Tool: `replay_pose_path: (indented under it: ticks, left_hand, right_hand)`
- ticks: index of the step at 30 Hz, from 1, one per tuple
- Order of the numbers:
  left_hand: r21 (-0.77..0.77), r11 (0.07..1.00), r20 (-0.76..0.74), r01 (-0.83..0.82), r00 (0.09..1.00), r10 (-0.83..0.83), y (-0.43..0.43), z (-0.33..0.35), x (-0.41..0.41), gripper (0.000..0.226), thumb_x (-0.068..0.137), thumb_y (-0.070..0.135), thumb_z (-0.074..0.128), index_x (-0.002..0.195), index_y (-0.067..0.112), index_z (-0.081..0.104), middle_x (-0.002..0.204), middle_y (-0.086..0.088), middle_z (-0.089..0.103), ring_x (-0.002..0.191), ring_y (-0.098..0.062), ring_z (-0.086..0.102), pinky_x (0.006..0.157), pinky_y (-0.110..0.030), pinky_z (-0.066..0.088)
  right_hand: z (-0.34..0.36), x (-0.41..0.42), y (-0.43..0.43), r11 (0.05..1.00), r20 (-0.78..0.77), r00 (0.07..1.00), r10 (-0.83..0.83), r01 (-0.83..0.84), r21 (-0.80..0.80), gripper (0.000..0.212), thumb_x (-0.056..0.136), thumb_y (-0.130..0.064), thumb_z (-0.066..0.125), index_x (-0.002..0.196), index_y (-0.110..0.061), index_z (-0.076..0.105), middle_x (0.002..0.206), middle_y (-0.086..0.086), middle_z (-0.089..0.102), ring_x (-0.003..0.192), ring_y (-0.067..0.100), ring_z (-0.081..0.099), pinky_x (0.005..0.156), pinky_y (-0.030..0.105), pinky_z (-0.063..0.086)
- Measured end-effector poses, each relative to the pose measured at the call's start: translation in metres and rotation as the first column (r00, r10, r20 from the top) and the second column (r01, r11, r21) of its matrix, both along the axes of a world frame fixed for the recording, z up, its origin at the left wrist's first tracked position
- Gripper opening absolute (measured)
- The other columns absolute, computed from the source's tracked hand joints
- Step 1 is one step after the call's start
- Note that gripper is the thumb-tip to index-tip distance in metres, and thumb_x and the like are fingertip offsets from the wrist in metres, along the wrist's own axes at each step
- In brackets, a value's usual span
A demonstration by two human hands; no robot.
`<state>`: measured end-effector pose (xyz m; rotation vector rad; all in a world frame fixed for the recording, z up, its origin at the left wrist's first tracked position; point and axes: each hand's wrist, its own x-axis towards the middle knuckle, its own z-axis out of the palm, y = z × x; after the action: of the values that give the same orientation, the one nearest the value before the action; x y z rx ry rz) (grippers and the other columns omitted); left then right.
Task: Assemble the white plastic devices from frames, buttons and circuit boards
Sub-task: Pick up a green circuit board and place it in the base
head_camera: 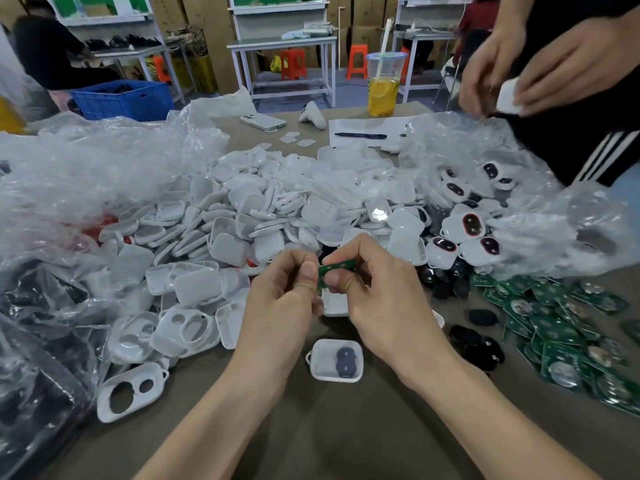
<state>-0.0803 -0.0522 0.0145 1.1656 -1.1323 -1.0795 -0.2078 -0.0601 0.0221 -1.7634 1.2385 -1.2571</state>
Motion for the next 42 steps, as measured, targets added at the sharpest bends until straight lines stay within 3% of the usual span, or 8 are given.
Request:
replay_pose_path:
  ticks: [8, 12, 21, 28, 31, 34, 37, 42]
  left_hand:
    - [-0.001, 0.999, -0.005, 0.043, 0.999, -0.043, 0.000, 0.002, 0.003, 0.027, 0.104, 0.005, 0.047, 0.080, 0.011, 0.059, 0.078, -0.008, 0.053, 0.058, -0.011, 0.046, 0.057, -0.018, 0.044]
    - [0.003, 0.999, -0.013, 0.053, 0.999, -0.053, 0.000, 0.002, 0.004, 0.027, 0.105, 0.006, 0.047, 0.080, 0.012, 0.058, 0.077, -0.007, 0.052, 0.058, -0.011, 0.046, 0.060, -0.021, 0.043]
    - [0.040, 0.997, -0.078, 0.063, 0.995, -0.060, 0.001, 0.005, 0.003, 0.029, 0.105, 0.002, 0.044, 0.080, 0.009, 0.057, 0.079, -0.010, 0.048, 0.062, -0.013, 0.042, 0.059, -0.023, 0.044]
    - [0.077, 0.994, -0.103, 0.076, 0.992, -0.068, 0.003, 0.010, 0.003, 0.029, 0.105, 0.000, 0.042, 0.080, 0.006, 0.054, 0.077, -0.011, 0.044, 0.057, -0.011, 0.040, 0.061, -0.028, 0.040]
    - [0.098, 0.990, -0.120, 0.098, 0.989, -0.086, 0.002, 0.010, 0.004, 0.028, 0.105, 0.000, 0.041, 0.080, 0.006, 0.053, 0.083, -0.013, 0.044, 0.060, -0.013, 0.041, 0.059, -0.025, 0.040]
    - [0.071, 0.993, -0.133, 0.098, 0.987, -0.088, 0.002, 0.008, 0.005, 0.027, 0.106, 0.005, 0.044, 0.081, 0.007, 0.055, 0.075, -0.012, 0.046, 0.061, -0.013, 0.044, 0.063, -0.028, 0.042]
    - [-0.008, 0.998, -0.021, 0.064, 0.998, -0.064, 0.003, 0.008, 0.004, 0.020, 0.104, 0.014, 0.052, 0.090, 0.005, 0.063, 0.078, -0.011, 0.061, 0.071, -0.020, 0.056, 0.073, -0.033, 0.048]
    - [-0.099, 0.995, 0.244, 0.007, 0.970, 0.018, 0.003, 0.008, 0.009, 0.012, 0.098, 0.015, 0.061, 0.094, 0.024, 0.067, 0.084, 0.010, 0.075, 0.079, -0.010, 0.071, 0.072, -0.014, 0.053]
  right_hand:
    - [0.000, 0.000, -0.001, 1.000, 0.002, 1.000, -0.004, 0.004, -0.014, 0.041, 0.089, 0.003, 0.065, 0.080, -0.037, 0.061, 0.079, -0.025, 0.069, 0.077, -0.007, 0.065, 0.064, 0.004, 0.043]
    - [-0.001, 0.000, -0.002, 1.000, -0.011, 1.000, 0.000, 0.000, -0.007, 0.041, 0.089, 0.003, 0.063, 0.081, -0.038, 0.061, 0.080, -0.024, 0.069, 0.077, -0.006, 0.065, 0.065, 0.006, 0.043]
    - [-0.004, 0.001, -0.001, 0.999, -0.007, 1.000, 0.004, -0.005, -0.035, 0.028, 0.089, 0.007, 0.061, 0.089, -0.021, 0.065, 0.071, -0.015, 0.069, 0.075, -0.009, 0.065, 0.065, 0.005, 0.043]
    - [-0.002, 0.001, 0.000, 1.000, -0.021, 1.000, 0.007, -0.008, -0.024, 0.037, 0.089, 0.003, 0.064, 0.084, -0.033, 0.061, 0.071, -0.016, 0.068, 0.076, -0.007, 0.064, 0.064, 0.005, 0.042]
    - [-0.001, 0.000, -0.001, 1.000, -0.013, 1.000, 0.029, -0.029, 0.009, 0.038, 0.089, -0.001, 0.067, 0.081, -0.037, 0.060, 0.080, -0.020, 0.069, 0.076, -0.001, 0.065, 0.066, 0.009, 0.045]
    - [0.000, 0.001, -0.003, 0.999, 0.020, 1.000, 0.015, -0.016, 0.040, 0.033, 0.089, -0.006, 0.069, 0.080, -0.036, 0.061, 0.077, -0.019, 0.070, 0.076, 0.005, 0.067, 0.070, 0.016, 0.050]
    - [0.004, -0.002, -0.005, 0.995, 0.138, 0.990, 0.009, -0.023, 0.097, 0.024, 0.090, -0.010, 0.071, 0.083, -0.031, 0.064, 0.080, -0.013, 0.074, 0.076, 0.010, 0.071, 0.072, 0.022, 0.055]
    - [0.004, -0.008, -0.005, 0.993, 0.119, 0.993, -0.016, 0.002, 0.120, 0.012, 0.089, -0.021, 0.074, 0.088, -0.032, 0.068, 0.085, -0.015, 0.075, 0.079, 0.009, 0.071, 0.076, 0.027, 0.057]
